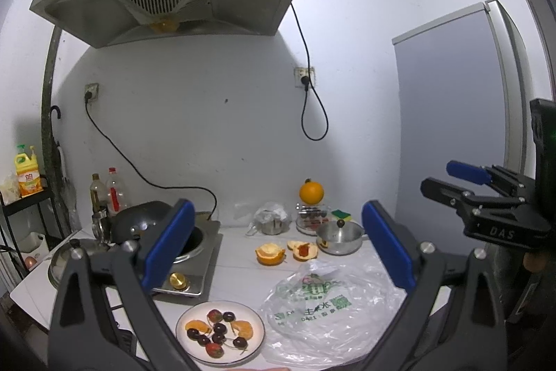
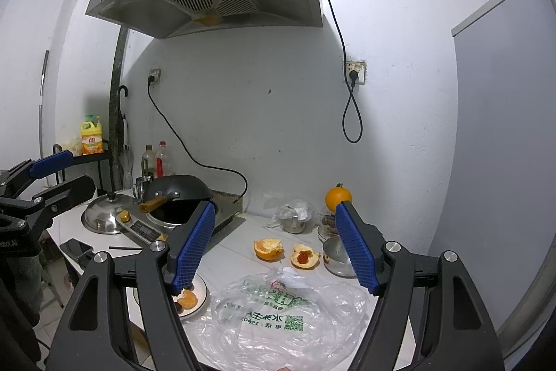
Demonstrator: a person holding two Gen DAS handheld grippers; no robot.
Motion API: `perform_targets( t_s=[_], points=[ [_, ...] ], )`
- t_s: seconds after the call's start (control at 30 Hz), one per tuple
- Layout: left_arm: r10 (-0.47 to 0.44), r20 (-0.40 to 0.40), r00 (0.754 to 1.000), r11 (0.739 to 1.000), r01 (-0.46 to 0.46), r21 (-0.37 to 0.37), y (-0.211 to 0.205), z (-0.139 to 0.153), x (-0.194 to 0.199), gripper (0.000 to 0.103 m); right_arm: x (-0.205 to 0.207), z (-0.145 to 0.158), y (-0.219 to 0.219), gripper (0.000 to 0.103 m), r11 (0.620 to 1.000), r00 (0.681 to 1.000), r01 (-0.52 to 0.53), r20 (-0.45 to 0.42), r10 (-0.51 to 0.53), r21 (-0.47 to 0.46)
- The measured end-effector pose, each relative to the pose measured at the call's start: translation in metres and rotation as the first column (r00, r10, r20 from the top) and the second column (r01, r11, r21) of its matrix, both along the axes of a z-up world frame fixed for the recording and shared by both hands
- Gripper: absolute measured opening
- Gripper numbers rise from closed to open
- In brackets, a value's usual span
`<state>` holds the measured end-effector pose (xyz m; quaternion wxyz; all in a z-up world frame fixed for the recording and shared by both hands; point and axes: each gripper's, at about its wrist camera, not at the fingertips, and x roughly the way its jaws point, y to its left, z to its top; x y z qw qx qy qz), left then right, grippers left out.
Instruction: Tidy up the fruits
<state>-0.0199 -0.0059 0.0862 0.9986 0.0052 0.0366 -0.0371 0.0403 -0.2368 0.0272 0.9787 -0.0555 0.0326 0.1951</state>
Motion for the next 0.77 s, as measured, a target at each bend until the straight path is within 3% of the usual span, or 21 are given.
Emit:
perform_targets(
  t_s=[0.77],
  points=[
    [-0.033,0.006,0.999,0.999,0.033,-0.003,-0.0020,-0.0016,-0.0008,0.098,-0.0009,-0.0032,0.0022,0.075,1.000,1.000,-0.003,-0.008,0.003,-0.004]
  ],
)
